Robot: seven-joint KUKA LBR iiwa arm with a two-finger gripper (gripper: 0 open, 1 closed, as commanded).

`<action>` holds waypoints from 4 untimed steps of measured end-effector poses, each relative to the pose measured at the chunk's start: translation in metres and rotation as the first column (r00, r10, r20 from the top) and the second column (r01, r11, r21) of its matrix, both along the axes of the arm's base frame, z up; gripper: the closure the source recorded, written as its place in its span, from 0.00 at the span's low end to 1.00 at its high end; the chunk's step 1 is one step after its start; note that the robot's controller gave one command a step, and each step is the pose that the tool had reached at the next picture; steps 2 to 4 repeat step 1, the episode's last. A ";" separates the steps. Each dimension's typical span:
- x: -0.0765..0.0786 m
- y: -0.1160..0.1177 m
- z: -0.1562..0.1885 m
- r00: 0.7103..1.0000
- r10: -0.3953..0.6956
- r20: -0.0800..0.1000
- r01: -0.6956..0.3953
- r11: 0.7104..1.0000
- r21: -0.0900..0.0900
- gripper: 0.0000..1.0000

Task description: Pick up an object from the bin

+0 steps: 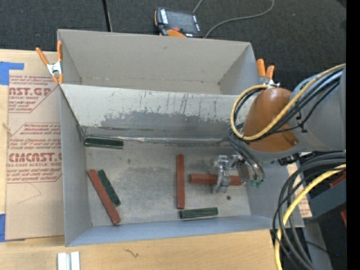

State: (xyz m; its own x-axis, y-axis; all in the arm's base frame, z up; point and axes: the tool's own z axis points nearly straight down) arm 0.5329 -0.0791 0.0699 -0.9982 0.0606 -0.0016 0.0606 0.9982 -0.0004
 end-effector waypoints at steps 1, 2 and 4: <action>0.006 -0.022 0.143 1.000 0.002 0.008 -0.002 1.000 -0.002 1.00; 0.006 -0.022 0.143 1.000 0.002 0.008 -0.002 1.000 -0.002 1.00; 0.006 -0.022 0.143 1.000 0.002 0.008 -0.002 1.000 -0.002 1.00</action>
Offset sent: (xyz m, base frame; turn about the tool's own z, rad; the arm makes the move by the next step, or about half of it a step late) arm 0.0037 -0.0216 0.1380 -0.0024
